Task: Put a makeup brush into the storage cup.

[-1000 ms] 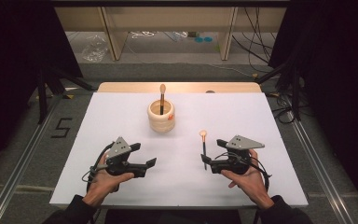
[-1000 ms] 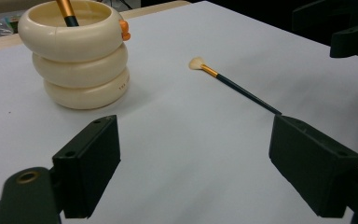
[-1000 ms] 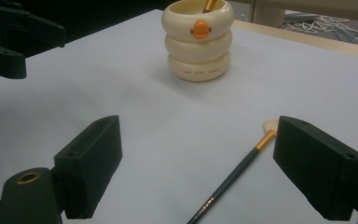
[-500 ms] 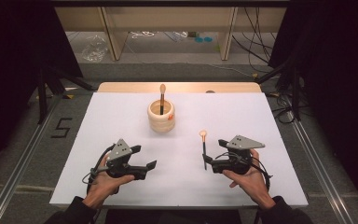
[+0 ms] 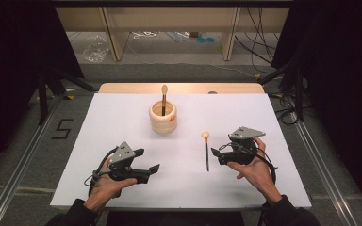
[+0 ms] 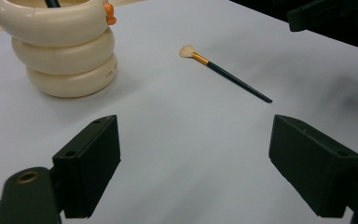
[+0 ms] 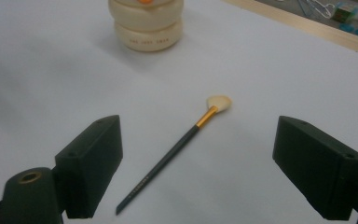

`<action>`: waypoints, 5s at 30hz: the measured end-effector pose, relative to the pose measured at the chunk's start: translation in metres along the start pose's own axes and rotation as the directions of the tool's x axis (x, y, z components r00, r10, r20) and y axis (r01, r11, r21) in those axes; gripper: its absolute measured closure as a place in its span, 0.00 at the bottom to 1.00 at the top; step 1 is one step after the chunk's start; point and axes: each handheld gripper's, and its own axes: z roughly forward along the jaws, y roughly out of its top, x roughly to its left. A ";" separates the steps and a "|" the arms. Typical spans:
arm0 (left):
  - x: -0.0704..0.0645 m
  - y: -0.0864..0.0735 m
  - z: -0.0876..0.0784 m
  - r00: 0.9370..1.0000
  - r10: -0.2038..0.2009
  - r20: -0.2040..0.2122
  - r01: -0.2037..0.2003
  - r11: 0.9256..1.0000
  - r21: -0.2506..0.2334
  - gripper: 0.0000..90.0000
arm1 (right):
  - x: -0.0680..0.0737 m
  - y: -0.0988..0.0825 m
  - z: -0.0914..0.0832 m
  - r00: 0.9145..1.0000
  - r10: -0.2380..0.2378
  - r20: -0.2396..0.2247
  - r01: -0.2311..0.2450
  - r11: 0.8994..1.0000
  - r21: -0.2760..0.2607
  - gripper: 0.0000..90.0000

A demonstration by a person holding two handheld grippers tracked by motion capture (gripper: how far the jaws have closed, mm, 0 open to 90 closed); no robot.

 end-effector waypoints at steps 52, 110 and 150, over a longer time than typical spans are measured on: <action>-0.001 -0.002 0.002 1.000 -0.004 -0.005 0.004 1.000 0.028 0.18 | -0.015 0.039 0.106 0.992 -0.040 -0.119 0.095 0.862 0.498 0.45; -0.004 -0.004 0.003 1.000 0.003 -0.005 -0.002 0.999 0.042 0.18 | -0.024 0.052 0.121 0.984 -0.059 -0.166 0.157 0.720 0.676 0.92; -0.003 -0.005 0.005 1.000 -0.003 -0.002 0.003 0.999 0.045 0.18 | -0.024 0.062 0.132 0.976 -0.082 -0.204 0.208 0.644 0.736 0.92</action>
